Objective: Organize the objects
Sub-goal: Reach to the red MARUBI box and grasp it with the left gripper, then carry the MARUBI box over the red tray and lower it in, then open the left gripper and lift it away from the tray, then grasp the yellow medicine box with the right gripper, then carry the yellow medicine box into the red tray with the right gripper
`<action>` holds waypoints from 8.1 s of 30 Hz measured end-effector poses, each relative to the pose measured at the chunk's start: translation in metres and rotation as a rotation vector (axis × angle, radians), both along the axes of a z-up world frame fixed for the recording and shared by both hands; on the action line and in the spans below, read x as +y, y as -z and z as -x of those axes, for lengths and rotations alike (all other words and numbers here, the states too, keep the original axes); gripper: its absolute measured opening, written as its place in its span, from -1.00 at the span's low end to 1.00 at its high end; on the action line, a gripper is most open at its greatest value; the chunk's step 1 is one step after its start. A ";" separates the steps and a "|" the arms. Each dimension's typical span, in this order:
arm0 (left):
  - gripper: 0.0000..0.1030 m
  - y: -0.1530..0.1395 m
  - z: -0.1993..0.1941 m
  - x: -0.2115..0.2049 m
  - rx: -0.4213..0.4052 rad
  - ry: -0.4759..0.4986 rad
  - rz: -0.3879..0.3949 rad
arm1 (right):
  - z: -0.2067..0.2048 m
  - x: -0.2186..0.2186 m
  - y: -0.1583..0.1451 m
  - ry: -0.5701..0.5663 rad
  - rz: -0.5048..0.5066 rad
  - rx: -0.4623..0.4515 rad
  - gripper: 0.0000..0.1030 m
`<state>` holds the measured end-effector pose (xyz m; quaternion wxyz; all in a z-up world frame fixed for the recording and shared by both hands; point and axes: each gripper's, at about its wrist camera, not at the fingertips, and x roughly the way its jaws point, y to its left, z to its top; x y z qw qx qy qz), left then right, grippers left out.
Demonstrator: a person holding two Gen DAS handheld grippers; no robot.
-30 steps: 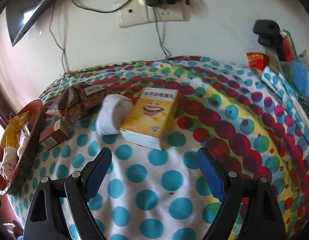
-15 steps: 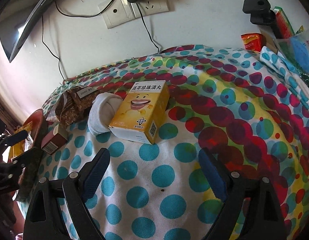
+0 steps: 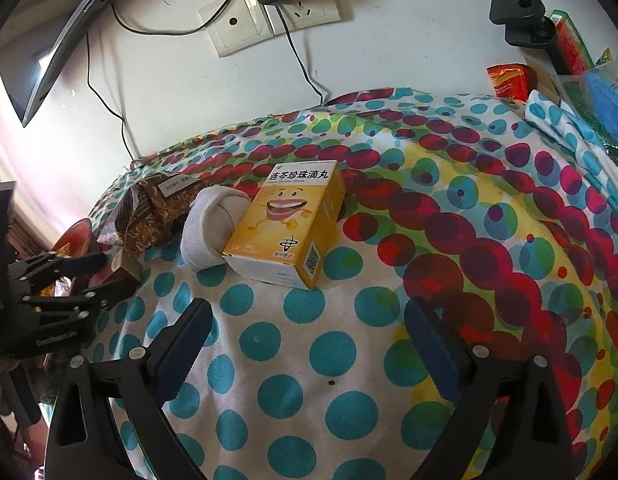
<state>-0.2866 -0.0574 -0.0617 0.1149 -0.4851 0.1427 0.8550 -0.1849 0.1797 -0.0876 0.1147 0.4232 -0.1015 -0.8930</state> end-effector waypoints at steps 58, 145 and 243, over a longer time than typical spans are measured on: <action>-0.43 -0.064 -0.187 -0.212 0.285 -0.666 -0.008 | 0.001 -0.003 0.003 -0.005 0.014 0.001 0.99; 0.14 -0.048 -0.268 -0.164 0.430 -0.661 -0.163 | 0.001 -0.005 0.002 -0.008 -0.021 -0.006 1.00; 0.13 -0.016 -0.316 -0.173 0.412 -0.697 -0.335 | -0.037 -0.355 -0.040 -0.500 -0.264 0.112 -0.06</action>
